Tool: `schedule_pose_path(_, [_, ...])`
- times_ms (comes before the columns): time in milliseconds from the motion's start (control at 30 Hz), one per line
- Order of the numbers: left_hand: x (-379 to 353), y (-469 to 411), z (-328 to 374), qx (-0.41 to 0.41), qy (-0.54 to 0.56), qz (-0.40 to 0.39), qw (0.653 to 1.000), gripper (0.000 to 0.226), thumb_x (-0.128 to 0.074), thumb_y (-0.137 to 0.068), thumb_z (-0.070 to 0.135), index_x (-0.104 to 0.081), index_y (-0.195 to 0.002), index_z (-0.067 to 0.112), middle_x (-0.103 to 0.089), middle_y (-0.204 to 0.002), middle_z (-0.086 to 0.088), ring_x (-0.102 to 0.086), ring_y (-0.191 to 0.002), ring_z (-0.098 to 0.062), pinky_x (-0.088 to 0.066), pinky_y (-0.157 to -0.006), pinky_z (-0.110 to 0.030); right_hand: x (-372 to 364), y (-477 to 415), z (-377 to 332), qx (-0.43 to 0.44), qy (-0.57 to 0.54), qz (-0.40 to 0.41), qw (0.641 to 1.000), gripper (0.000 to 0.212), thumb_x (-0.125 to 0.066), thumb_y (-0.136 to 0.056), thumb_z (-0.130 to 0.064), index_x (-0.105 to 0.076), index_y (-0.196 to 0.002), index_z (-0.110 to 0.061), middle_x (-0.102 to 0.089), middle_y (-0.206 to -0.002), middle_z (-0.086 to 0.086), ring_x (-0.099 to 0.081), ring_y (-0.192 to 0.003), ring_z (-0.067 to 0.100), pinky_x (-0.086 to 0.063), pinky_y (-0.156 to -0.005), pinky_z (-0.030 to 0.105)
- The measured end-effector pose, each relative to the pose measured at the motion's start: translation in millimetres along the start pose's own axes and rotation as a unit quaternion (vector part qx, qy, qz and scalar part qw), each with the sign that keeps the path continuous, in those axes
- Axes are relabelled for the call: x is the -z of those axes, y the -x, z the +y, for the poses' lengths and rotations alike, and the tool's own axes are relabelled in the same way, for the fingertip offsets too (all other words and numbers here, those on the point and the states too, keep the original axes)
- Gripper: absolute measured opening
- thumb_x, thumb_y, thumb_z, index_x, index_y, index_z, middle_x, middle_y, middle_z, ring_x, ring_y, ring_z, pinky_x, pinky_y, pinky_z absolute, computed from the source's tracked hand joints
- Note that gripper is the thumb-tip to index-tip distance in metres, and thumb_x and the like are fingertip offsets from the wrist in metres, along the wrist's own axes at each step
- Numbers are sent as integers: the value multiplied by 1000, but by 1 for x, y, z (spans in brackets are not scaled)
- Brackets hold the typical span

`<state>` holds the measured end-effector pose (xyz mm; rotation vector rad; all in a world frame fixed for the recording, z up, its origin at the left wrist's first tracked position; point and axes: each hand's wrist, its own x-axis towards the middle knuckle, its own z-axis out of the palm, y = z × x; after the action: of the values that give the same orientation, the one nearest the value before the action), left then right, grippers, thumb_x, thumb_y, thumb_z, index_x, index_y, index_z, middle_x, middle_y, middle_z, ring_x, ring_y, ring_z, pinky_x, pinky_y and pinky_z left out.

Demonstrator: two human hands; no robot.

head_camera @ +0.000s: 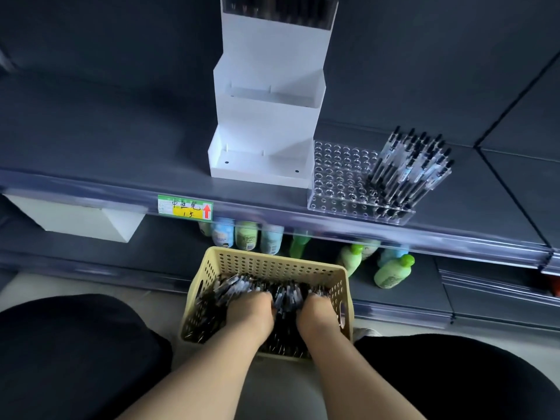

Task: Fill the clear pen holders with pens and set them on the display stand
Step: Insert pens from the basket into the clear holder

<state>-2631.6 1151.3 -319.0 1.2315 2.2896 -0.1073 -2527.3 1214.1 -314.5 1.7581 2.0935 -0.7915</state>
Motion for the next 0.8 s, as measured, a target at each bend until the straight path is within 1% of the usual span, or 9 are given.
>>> schedule_pose_path(100, [-3, -6, 6, 21, 0, -5, 1000, 24, -48, -92, 23, -59, -114, 25, -60, -120, 0, -56, -112, -21, -46, -86, -32, 0, -11, 2, -32, -3, 3, 999, 29, -52, -92, -16, -58, -119, -11, -61, -121, 7, -57, -114, 23, -45, -91, 31])
schedule_pose_path(167, [-5, -10, 9, 31, -19, -11, 999, 28, -46, -92, 19, -56, -119, 23, -56, -126, -1, -53, -117, -21, -44, -88, -33, 1, -13, 2, -46, -10, -4, 999, 29, -54, -91, -18, -59, -118, -10, -63, -119, 7, -59, -112, 24, -47, -88, 31])
schedule_pose_path(267, [-8, -12, 15, 43, -42, -19, 998, 41, -45, -89, 11, -46, -130, 17, -46, -135, -4, -45, -125, -22, -40, -97, -35, -2, -18, 1, -51, -15, -19, 998, 30, -58, -88, -20, -61, -116, -9, -64, -116, 9, -61, -108, 26, -48, -87, 33])
schedule_pose_path(367, [-9, -11, 18, 53, -51, -14, 997, 48, -46, -88, 10, -38, -135, 16, -39, -139, -5, -39, -129, -23, -36, -100, -37, -2, -20, 0, -54, -16, -37, 998, 33, -60, -87, -23, -60, -117, -9, -63, -117, 9, -60, -107, 26, -49, -86, 33])
schedule_pose_path(500, [-6, -11, 21, 57, -54, -25, 997, 49, -47, -89, 14, -39, -137, 18, -37, -142, -3, -35, -131, -22, -32, -102, -38, -4, -22, 1, -45, -11, -58, 997, 32, -59, -88, -24, -59, -117, -10, -62, -119, 8, -59, -109, 25, -47, -82, 28])
schedule_pose_path(567, [-4, -12, 23, 55, -67, -31, 996, 48, -47, -89, 15, -41, -136, 18, -38, -141, -3, -35, -131, -22, -31, -102, -38, -4, -21, 1, -44, -9, -57, 997, 34, -58, -88, -26, -58, -118, -10, -61, -121, 8, -58, -111, 25, -47, -84, 29])
schedule_pose_path(633, [-3, -12, 23, 54, -75, -36, 995, 47, -47, -89, 15, -41, -137, 18, -38, -142, -4, -35, -131, -22, -30, -102, -38, -4, -22, 1, -44, -10, -52, 998, 35, -57, -89, -27, -58, -119, -10, -61, -122, 7, -58, -111, 25, -47, -84, 29])
schedule_pose_path(733, [-4, -11, 21, 52, -68, -39, 996, 50, -46, -90, 13, -39, -139, 17, -34, -146, -4, -31, -134, -22, -29, -104, -39, -4, -20, -1, -42, -16, -36, 998, 34, -53, -89, -26, -57, -120, -11, -61, -120, 7, -59, -108, 25, -45, -77, 28])
schedule_pose_path(800, [-5, -11, 19, 55, -52, -32, 997, 48, -45, -91, 12, -39, -138, 16, -35, -145, -4, -32, -134, -22, -30, -104, -39, -7, -20, -3, -38, -29, -28, 998, 35, -53, -89, -24, -57, -120, -9, -61, -119, 9, -60, -107, 26, -47, -79, 29])
